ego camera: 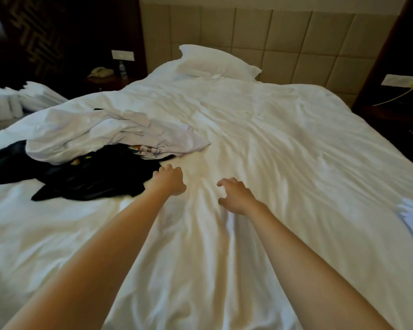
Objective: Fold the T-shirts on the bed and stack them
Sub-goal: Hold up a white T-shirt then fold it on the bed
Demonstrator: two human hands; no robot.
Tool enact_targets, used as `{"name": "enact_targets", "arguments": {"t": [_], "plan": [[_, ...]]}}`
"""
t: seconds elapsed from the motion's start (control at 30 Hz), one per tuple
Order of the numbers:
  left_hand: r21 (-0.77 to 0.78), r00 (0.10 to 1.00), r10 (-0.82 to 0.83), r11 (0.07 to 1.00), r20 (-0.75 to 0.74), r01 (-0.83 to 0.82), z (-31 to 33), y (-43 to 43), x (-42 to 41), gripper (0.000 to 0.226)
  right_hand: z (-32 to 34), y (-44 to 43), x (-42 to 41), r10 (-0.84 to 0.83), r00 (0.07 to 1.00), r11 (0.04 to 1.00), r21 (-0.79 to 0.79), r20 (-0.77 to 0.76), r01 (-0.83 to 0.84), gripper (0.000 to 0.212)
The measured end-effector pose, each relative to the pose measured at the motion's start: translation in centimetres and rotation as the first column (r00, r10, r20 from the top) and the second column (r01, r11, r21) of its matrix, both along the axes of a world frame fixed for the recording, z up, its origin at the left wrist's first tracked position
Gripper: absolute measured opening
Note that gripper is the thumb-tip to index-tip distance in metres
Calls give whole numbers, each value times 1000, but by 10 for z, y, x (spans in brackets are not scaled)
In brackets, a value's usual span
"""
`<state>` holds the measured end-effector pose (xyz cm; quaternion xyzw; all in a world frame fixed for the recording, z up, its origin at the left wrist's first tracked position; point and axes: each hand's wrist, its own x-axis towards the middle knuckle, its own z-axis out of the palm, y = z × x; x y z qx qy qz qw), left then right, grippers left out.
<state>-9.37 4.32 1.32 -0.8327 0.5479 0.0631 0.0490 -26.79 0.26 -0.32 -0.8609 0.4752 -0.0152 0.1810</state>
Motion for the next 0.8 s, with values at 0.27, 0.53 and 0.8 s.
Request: {"name": "enact_targets", "arguments": {"t": [0.27, 0.53, 0.8], "plan": [[-35, 999, 31, 999, 29, -30, -40, -38, 50, 50, -45, -34, 51, 66, 998, 998, -12, -11, -66, 49], [-55, 986, 47, 998, 159, -39, -67, -93, 100, 43, -97, -46, 66, 47, 996, 995, -92, 76, -40, 39], [-241, 975, 90, 970, 202, -40, -72, -128, 126, 45, -97, -64, 58, 5, 976, 988, 150, 217, -39, 37]]}}
